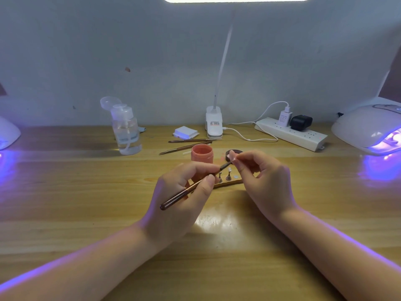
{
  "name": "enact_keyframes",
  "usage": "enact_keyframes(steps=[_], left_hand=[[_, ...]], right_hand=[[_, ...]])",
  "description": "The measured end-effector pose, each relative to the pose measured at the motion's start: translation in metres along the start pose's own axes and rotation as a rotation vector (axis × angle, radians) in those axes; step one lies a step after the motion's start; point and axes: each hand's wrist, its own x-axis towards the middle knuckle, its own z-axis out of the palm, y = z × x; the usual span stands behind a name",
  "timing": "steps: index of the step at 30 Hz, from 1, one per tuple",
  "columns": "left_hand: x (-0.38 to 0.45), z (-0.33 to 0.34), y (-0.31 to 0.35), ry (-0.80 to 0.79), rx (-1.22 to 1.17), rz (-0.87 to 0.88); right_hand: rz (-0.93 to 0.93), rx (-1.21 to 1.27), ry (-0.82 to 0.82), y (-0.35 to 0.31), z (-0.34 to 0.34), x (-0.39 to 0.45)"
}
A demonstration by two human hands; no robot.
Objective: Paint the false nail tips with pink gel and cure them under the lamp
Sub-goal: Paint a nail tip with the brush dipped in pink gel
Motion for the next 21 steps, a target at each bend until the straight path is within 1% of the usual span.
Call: enact_keyframes(steps=[3,7,13,17,21], left_hand=[[-0.0002,0.0001,0.0014,0.014,0.001,0.015],[0.0014,0.0007,0.0011,0.02,0.024,-0.018],[-0.001,-0.0008,0.0009,0.032,0.044,0.026],[0.0009,0.0002,-0.0005,0.025,0.057,-0.014],[-0.0006,-0.0014,0.0001,-0.007,0.131,0.043]], right_hand=[[-0.011,-0.013,-0.001,0.0003,0.0002,-0.0002],[-0.052,-0.053,-0.008,-0.0003,0.0018,-0.0017],[-0.059,-0.049,0.008,-0.0028,0.0017,-0.0006],[-0.078,-0.073,-0.017,-0.0038,0.0003,-0.0013],[-0.071,-0.091,-0.011,-0.0041,0.0007,-0.0006]])
